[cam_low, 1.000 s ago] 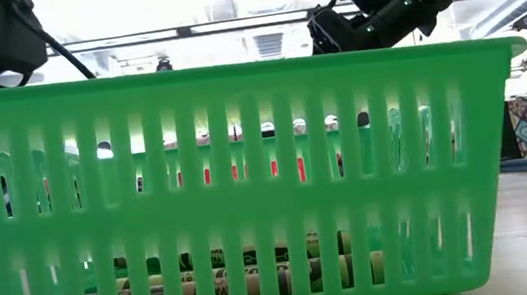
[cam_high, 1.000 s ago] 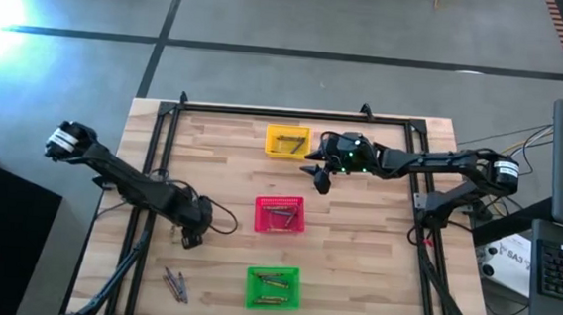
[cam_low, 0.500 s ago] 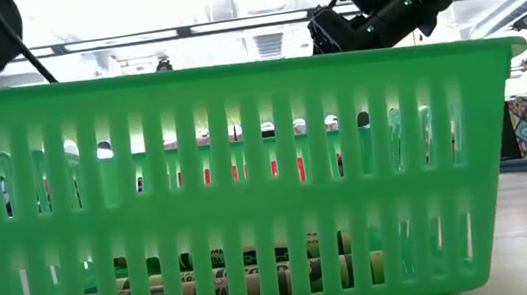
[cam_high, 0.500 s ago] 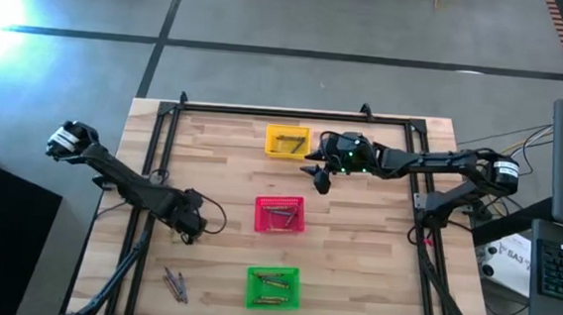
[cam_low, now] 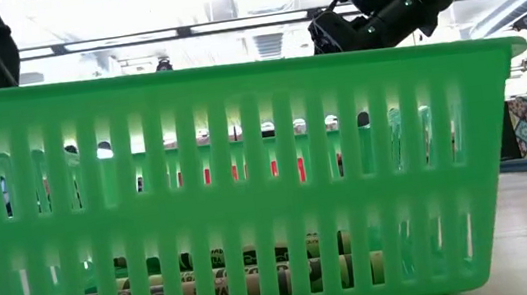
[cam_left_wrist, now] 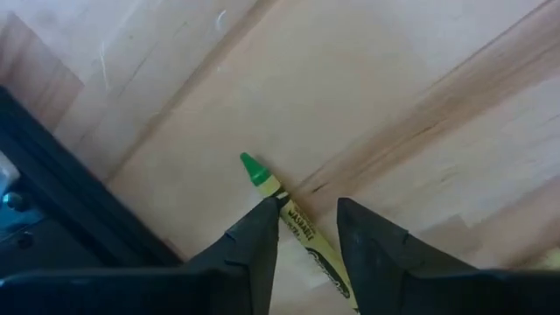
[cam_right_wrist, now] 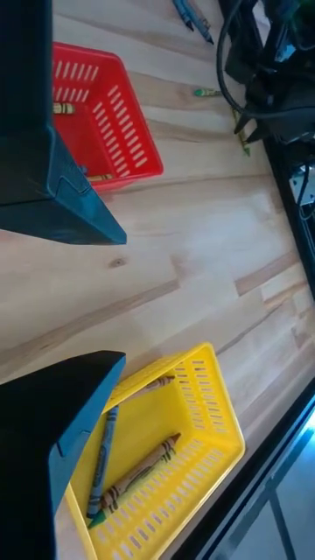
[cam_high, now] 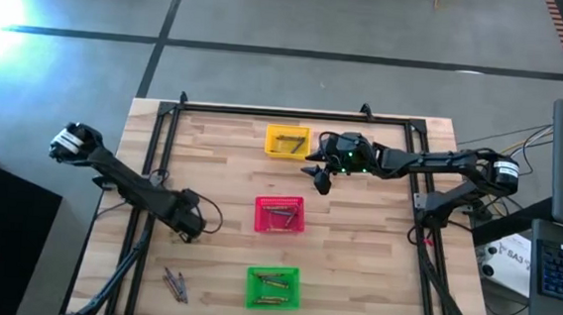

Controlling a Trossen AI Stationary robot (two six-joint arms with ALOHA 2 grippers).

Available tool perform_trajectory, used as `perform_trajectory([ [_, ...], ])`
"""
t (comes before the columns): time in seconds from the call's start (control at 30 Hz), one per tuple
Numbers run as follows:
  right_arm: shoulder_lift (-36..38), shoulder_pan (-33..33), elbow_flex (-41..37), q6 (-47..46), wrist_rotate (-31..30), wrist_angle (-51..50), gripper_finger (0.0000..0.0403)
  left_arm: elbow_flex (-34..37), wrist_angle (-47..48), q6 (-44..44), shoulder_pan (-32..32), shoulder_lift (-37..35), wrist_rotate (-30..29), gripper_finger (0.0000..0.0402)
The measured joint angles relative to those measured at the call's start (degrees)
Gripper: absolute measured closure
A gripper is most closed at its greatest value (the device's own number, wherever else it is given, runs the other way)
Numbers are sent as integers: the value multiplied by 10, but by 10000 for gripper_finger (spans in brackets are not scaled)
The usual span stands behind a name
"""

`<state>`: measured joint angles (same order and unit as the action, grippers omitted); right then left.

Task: Sort crayons
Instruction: Put the green crayon into the yellow bin

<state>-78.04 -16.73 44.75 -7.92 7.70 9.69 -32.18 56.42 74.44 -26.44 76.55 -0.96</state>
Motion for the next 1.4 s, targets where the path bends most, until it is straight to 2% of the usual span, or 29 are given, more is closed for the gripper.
perform_trajectory([
  [0.23, 0, 0, 0, 0, 0, 0, 204, 5, -24, -26, 0, 33, 1, 329],
  [0.5, 0, 0, 0, -3, 0, 1, 204, -25, -27, -74, 0, 43, -39, 395],
  [0.6, 0, 0, 0, -8, 0, 3, 204, -39, -61, -89, 1, 42, -97, 393],
  [0.73, -2, 7, 0, -32, 2, 10, 204, -53, -53, -101, 0, 40, -176, 398],
  [0.97, -65, 51, 1, -32, 22, 126, 204, -96, -81, -122, 3, 9, -365, 400],
  [1.07, -96, 61, 6, -27, 71, 192, 204, -101, -137, -164, 5, -13, -428, 401],
  [1.17, -122, 67, 25, -27, 100, 213, 204, -91, -235, -230, 6, -43, -470, 401],
  [1.27, -144, 75, 46, -27, 103, 211, 204, -64, -352, -314, 10, -68, -486, 401],
  [1.4, -170, 86, 71, -24, 103, 211, 204, -11, -555, -440, 24, -96, -485, 401],
])
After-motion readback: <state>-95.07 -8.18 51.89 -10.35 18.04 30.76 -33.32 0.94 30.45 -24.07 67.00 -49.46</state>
